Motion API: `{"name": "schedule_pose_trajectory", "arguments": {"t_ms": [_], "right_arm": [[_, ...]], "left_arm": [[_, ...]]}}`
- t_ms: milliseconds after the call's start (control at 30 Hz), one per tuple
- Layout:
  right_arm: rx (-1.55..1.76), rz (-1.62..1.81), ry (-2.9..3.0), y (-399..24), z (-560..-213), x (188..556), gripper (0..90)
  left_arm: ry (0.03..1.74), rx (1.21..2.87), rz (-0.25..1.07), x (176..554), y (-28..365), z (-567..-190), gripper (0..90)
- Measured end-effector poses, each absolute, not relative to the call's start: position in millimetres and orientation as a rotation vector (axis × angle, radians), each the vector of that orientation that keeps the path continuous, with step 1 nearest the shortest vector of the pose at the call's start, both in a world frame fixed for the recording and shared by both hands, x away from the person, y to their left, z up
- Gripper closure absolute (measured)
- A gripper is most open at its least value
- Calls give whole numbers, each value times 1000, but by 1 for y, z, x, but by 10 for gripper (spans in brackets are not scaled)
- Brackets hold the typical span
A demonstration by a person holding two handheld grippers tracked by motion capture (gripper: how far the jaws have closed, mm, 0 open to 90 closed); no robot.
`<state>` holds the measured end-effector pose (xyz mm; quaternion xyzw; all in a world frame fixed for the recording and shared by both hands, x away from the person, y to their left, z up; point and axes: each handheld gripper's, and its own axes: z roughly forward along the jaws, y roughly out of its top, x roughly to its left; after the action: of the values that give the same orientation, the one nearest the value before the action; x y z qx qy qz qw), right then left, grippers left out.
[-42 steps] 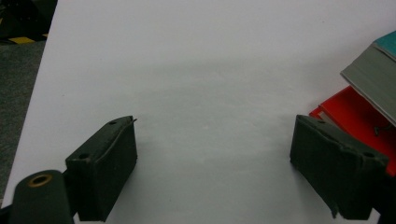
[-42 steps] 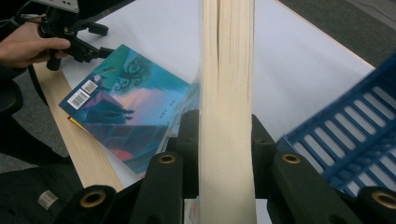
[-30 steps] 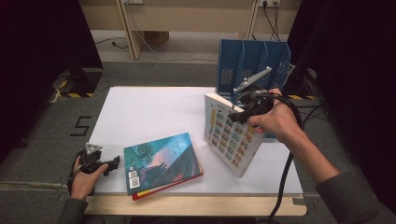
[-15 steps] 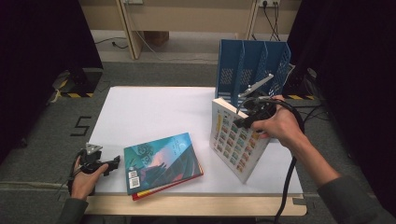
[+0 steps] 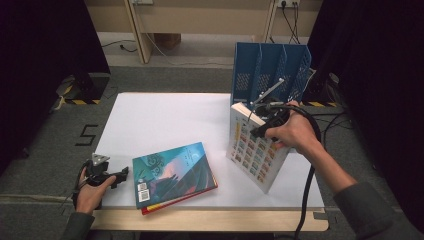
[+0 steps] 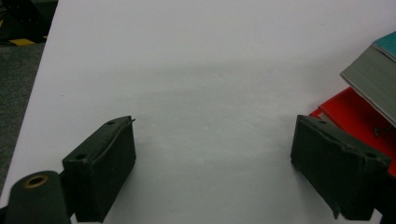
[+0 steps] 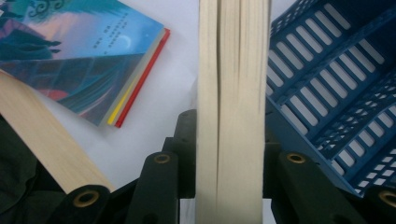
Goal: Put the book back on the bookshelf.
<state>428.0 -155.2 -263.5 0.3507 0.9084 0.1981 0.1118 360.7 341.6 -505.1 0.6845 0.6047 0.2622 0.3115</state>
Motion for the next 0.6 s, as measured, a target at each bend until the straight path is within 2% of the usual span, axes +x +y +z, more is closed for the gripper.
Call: {"name": "schedule_pose_trajectory", "arguments": {"t_ms": [367, 600], "right_arm": [[985, 499, 2688, -152, -265, 431, 733], [967, 536, 2677, -156, -247, 423, 734]], "left_arm": [[1594, 1805, 693, 361, 342, -505, 127], [1594, 1806, 693, 361, 342, -505, 124]]}}
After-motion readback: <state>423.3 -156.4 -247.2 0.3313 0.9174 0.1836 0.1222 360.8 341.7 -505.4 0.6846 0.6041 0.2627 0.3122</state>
